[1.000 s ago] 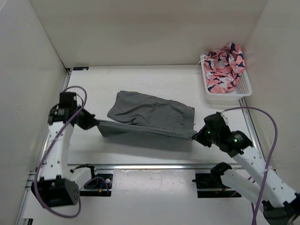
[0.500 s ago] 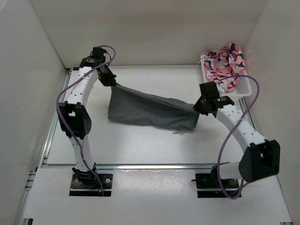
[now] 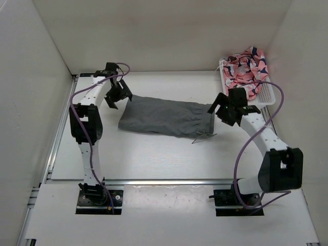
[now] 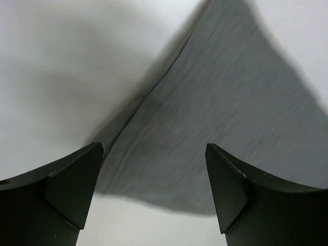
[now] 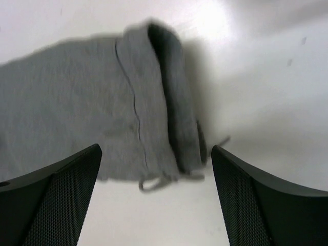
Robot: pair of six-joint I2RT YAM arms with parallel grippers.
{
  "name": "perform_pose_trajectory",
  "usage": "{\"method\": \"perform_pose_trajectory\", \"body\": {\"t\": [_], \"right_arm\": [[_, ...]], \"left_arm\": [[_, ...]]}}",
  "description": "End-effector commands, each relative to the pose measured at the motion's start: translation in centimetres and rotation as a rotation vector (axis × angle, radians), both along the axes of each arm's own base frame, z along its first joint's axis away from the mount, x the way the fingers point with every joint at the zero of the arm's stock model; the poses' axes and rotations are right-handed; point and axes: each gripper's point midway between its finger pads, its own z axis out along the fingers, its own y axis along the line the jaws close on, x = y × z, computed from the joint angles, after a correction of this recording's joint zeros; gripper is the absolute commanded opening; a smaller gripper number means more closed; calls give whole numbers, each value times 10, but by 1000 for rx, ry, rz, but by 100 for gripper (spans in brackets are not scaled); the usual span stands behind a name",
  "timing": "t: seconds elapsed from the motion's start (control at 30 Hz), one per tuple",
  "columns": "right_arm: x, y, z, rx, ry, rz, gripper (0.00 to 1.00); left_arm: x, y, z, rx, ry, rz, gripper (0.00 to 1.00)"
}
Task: Fold and stack the shorts
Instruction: Fold the shorts
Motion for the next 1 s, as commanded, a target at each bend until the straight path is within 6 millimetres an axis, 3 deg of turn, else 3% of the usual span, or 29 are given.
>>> {"method": "perform_pose_trajectory", "body": {"t": [0.0, 0.03, 0.07, 0.17, 0.37, 0.47, 0.6, 0.63, 0.67, 0.7, 0.73, 0.83, 0.97], "right_arm": [[-33, 20, -1, 120, 15, 79, 92], [-44, 19, -14, 154, 50, 64, 94], [-47, 26, -10, 218, 37, 88, 97], [-58, 35, -25, 302, 76, 83, 99], [-49, 37, -55, 318, 133, 51, 99], [-41, 34, -72, 294, 148, 29, 98], [-30, 41, -91, 318, 173, 15, 80], [-27, 41, -99, 317, 179, 14, 66], [-24, 44, -99, 315, 182, 8, 59], [-18, 42, -99, 301, 172, -3, 49], [-16, 42, -99, 301, 171, -3, 27], [-16, 37, -94, 260, 176, 1, 0], [-17, 29, -76, 221, 166, 24, 0]], "left_arm": [[-29, 9, 56, 43, -120, -53, 92], [-40, 9, 61, 40, -130, -67, 93], [-58, 10, 39, 40, -70, -83, 93], [-75, 12, 13, 44, -25, -84, 100], [-68, 5, -32, 19, 60, -120, 100], [-55, 4, -42, 43, 59, -120, 97], [-45, 1, -54, 36, 71, -133, 81], [-40, -2, -51, 26, 60, -136, 73], [-37, -2, -48, 26, 51, -136, 46], [-36, -2, -50, 26, 52, -136, 28], [-31, -3, -46, 25, 37, -136, 11], [-31, 3, -20, 55, -5, -122, 10], [-38, 12, 12, 94, -45, -104, 10]]}}
